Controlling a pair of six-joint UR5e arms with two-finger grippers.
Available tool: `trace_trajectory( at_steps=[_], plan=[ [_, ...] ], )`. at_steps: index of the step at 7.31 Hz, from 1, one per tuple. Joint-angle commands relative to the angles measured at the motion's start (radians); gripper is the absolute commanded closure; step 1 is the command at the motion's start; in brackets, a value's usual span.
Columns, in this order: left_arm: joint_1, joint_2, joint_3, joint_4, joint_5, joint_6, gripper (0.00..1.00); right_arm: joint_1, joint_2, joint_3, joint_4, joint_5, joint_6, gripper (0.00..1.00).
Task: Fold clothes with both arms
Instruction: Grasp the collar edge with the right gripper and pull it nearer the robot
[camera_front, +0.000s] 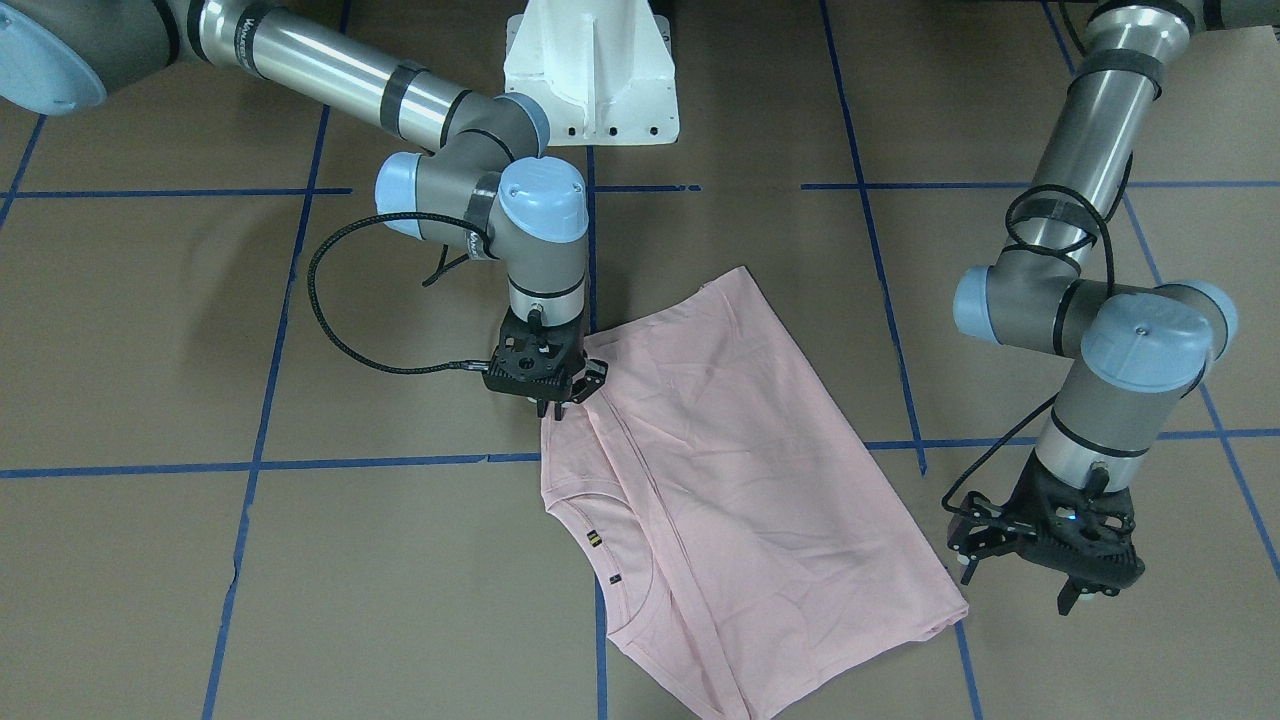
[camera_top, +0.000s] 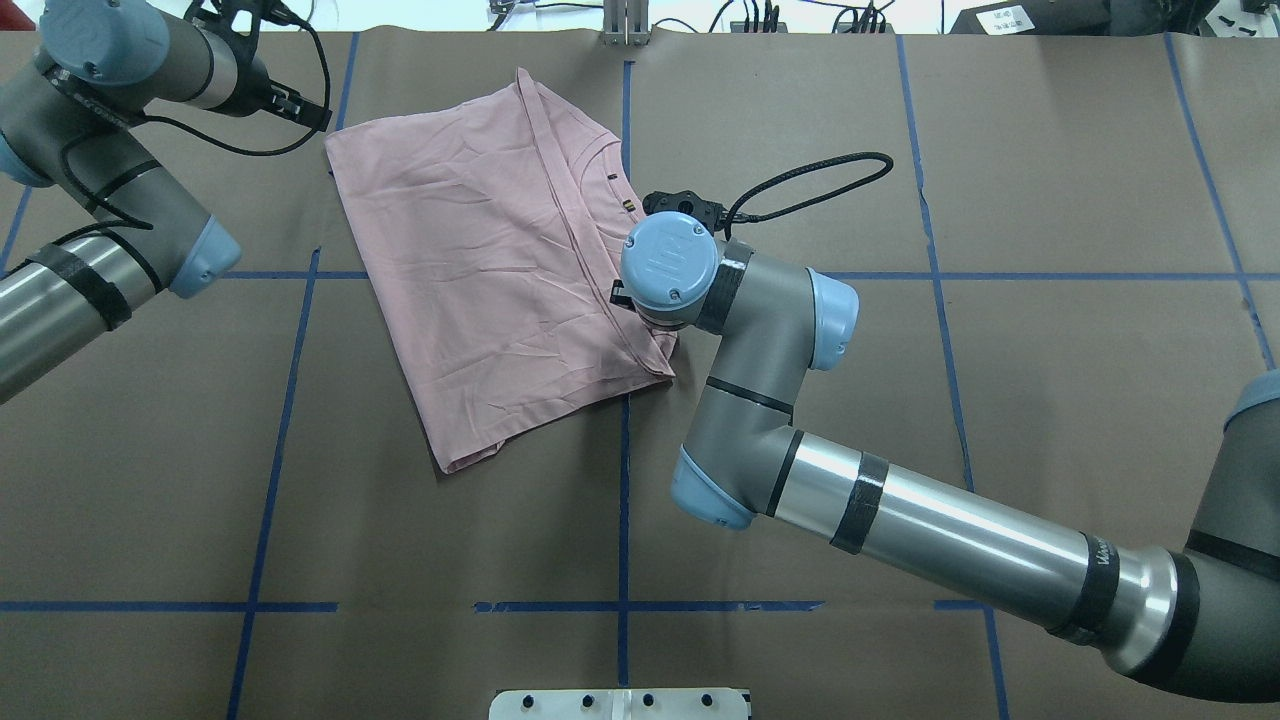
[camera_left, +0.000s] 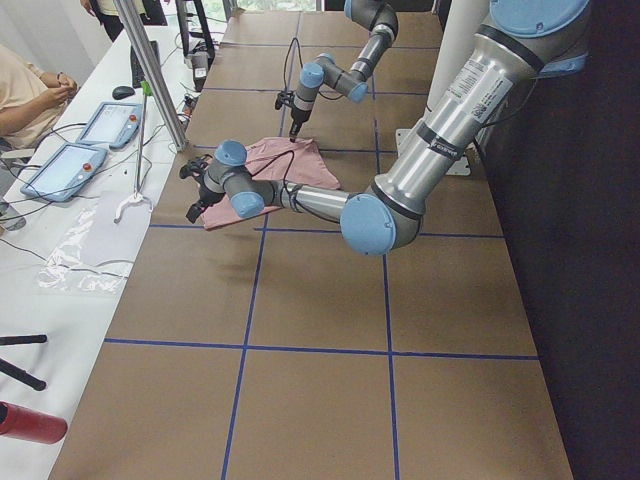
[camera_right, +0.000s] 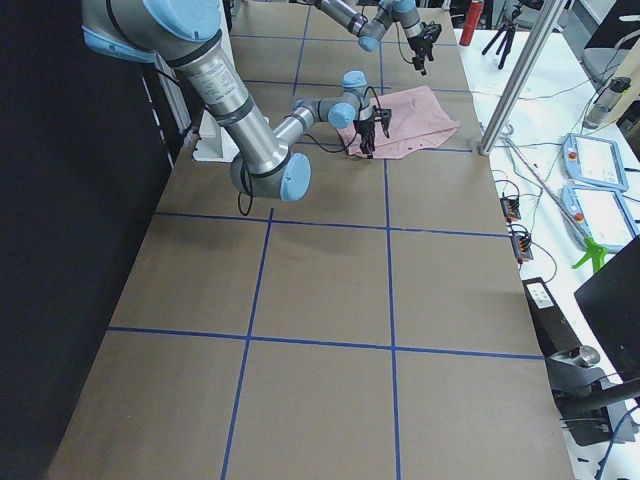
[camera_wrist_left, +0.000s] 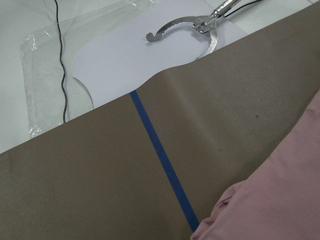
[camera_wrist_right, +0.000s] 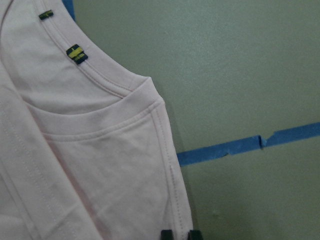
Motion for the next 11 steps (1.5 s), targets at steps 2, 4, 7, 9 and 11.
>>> trace_trajectory(
  at_steps=[2, 4, 7, 9, 11],
  plan=[
    [0.0, 0.0, -0.002, -0.002, 0.0, 0.0, 0.0, 0.0, 0.0, 0.003, -0.017, 0.0, -0.001, 1.0],
    [0.0, 0.0, -0.002, -0.002, 0.0, 0.0, 0.0, 0.002, -0.064, 0.088, -0.02, 0.0, -0.002, 1.0],
    [0.008, 0.0, -0.018, -0.002, 0.0, -0.037, 0.0, -0.143, -0.354, 0.473, -0.046, -0.137, 0.064, 1.0],
    [0.017, 0.0, -0.029, -0.002, 0.0, -0.052, 0.0, -0.236, -0.402, 0.535, -0.047, -0.219, 0.117, 1.0],
    [0.032, 0.0, -0.041, -0.003, 0.0, -0.071, 0.0, -0.263, -0.413, 0.563, -0.08, -0.238, 0.129, 1.0]
  ],
)
